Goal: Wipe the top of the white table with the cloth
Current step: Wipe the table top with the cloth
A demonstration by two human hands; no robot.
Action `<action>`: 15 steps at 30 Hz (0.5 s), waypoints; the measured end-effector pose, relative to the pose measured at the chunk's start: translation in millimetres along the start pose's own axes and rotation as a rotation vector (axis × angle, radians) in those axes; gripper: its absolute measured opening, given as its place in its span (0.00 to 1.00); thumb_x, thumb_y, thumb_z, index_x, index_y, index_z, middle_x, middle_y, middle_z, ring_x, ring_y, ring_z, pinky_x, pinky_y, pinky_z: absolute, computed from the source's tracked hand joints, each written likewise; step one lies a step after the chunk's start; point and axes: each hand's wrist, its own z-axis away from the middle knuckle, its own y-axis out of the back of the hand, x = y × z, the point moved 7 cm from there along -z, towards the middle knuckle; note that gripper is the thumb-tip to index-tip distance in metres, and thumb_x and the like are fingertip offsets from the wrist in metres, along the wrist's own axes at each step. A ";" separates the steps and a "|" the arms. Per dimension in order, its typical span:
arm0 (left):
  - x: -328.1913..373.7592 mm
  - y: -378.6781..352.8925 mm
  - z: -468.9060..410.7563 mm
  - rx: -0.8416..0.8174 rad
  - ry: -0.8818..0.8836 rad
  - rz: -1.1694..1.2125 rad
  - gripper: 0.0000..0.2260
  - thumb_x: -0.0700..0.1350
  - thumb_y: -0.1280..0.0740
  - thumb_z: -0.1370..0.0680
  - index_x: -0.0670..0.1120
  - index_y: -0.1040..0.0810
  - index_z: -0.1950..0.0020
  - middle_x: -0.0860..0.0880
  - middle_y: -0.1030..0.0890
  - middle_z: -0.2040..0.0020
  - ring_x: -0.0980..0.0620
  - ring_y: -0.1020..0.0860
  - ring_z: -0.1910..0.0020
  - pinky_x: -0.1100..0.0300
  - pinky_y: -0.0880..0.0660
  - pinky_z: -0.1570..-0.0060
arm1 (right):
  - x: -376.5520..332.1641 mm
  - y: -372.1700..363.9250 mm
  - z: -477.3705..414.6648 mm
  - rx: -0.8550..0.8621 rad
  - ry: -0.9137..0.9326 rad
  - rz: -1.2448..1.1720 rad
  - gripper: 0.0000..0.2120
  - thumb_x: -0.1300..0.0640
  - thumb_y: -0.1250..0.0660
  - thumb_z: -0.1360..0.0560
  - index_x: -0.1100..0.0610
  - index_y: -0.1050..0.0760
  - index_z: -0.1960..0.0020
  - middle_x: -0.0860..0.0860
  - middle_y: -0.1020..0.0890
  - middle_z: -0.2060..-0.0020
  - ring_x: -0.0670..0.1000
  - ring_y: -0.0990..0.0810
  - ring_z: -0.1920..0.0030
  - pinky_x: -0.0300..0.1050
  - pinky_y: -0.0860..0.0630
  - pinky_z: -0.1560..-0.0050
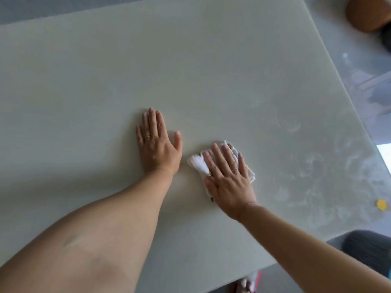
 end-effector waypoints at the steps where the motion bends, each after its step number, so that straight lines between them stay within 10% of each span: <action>1: -0.1 0.2 0.0 0.002 -0.001 0.003 0.31 0.56 0.48 0.23 0.40 0.42 0.25 0.42 0.42 0.23 0.44 0.45 0.24 0.48 0.51 0.27 | 8.3 2.9 2.7 -0.014 0.104 0.024 0.26 0.46 0.51 0.21 0.50 0.44 0.24 0.51 0.43 0.24 0.54 0.49 0.24 0.59 0.50 0.26; 8: 0.1 -2.1 -1.0 0.011 0.000 0.002 0.31 0.55 0.47 0.23 0.40 0.43 0.24 0.42 0.43 0.23 0.44 0.46 0.24 0.47 0.52 0.26 | 54.0 0.9 17.9 0.060 -0.464 -0.039 0.29 0.43 0.59 0.24 0.47 0.56 0.23 0.50 0.53 0.23 0.51 0.60 0.24 0.55 0.62 0.26; 15: 2.4 -1.2 1.1 -0.021 -0.013 -0.063 0.29 0.53 0.47 0.20 0.40 0.47 0.23 0.42 0.47 0.22 0.44 0.50 0.23 0.48 0.55 0.25 | 32.0 -5.9 67.6 -0.022 0.132 0.042 0.26 0.45 0.51 0.21 0.48 0.46 0.24 0.49 0.44 0.24 0.53 0.49 0.24 0.58 0.50 0.26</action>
